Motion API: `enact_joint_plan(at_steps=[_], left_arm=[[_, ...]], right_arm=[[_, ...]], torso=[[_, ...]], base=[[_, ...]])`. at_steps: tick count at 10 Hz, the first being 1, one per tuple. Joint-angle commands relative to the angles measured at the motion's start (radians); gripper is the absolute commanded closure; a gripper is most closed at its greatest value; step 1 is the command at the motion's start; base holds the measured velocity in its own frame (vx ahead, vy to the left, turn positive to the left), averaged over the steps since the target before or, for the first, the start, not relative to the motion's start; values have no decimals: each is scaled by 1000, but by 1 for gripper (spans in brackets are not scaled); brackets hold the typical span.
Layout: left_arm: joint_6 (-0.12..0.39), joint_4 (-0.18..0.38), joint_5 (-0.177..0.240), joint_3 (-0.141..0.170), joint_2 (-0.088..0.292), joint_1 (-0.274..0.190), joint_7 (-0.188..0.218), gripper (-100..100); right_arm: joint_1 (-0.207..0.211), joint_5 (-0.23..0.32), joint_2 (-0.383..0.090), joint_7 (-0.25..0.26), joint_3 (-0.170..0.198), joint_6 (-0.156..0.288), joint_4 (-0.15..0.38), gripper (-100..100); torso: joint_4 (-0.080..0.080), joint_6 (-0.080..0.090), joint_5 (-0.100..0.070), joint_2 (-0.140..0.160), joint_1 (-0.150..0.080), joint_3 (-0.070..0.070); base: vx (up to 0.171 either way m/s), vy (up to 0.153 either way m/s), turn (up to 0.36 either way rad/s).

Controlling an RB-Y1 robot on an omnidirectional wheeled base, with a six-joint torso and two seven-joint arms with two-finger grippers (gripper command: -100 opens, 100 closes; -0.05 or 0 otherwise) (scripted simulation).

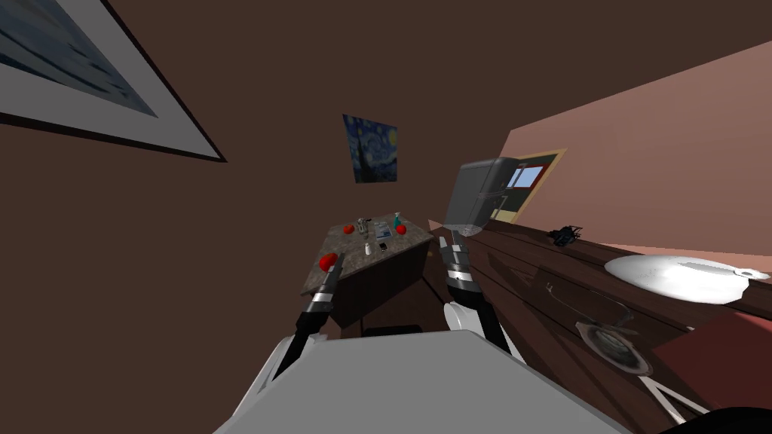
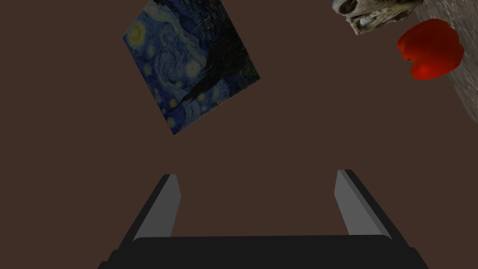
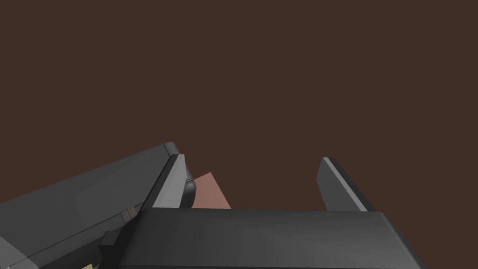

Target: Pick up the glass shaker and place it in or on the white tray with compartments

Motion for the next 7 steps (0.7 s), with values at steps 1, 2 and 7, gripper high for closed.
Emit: enact_joint_plan(at_steps=[1, 2, 7], left_arm=[[17, 31, -31, -6, 12, -6, -16, -100], [22, 50, -50, -11, 15, -6, -26, -100], [40, 155, -144, -22, 41, -23, -89, -100]], right_arm=[[0, 0, 0, 0, 0, 0, 0, 0], [0, 0, 0, 0, 0, 0, 0, 0], [0, 0, 0, 0, 0, 0, 0, 0]], torso=[[0, 0, 0, 0, 0, 0], [0, 0, 0, 0, 0, 0], [-1, 0, -1, -4, -4, -2]], base=[[-12, 4, -10], [-5, -3, -9], [28, -38, 1]])
